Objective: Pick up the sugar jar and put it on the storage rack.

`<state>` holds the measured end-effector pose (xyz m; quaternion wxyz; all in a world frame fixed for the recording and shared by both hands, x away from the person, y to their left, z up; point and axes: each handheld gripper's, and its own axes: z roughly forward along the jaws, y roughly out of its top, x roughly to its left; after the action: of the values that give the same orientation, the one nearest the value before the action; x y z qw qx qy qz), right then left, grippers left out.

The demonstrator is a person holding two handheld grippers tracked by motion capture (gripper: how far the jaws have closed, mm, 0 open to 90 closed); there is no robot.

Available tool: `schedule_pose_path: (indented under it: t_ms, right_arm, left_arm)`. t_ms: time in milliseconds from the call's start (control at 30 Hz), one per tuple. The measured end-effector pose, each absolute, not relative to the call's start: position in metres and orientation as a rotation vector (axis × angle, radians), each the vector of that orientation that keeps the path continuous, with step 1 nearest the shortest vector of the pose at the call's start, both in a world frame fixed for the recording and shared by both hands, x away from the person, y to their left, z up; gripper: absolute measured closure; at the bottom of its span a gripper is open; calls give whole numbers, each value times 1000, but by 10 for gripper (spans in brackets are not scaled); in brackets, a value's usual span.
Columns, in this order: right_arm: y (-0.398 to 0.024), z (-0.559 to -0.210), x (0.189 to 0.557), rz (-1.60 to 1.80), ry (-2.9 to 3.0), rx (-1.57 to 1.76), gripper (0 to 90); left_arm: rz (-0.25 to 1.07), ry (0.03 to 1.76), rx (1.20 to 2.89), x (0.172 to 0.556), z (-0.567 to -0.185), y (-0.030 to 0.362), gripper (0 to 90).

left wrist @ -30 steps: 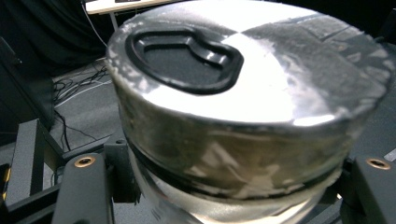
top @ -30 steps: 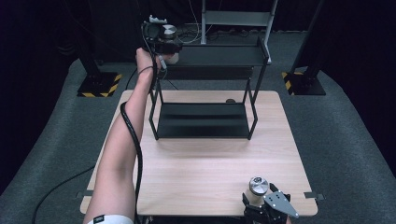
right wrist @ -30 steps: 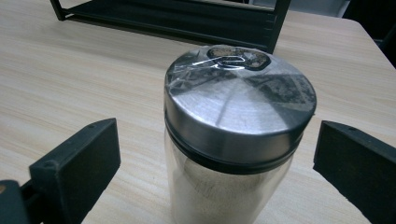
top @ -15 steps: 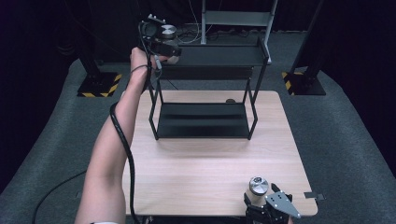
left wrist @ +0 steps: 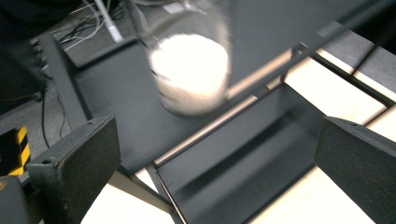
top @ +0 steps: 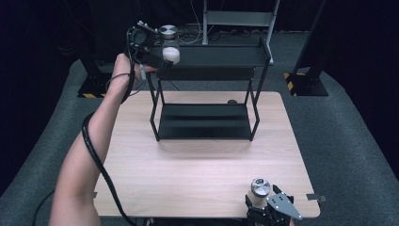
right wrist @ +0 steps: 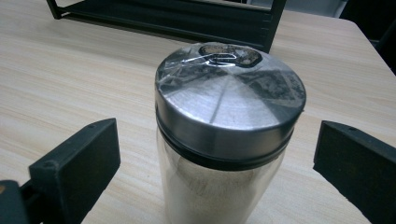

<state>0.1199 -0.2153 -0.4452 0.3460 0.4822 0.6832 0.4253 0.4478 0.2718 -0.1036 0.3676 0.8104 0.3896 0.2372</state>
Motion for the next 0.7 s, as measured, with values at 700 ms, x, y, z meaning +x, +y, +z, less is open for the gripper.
schedule_pose_path:
  t_ms: [700]
  right_arm:
    - [-214, -444, 120, 1091, 1777, 1256, 0]
  left_arm:
    - [579, 834, 2293, 386, -209, 275, 0]
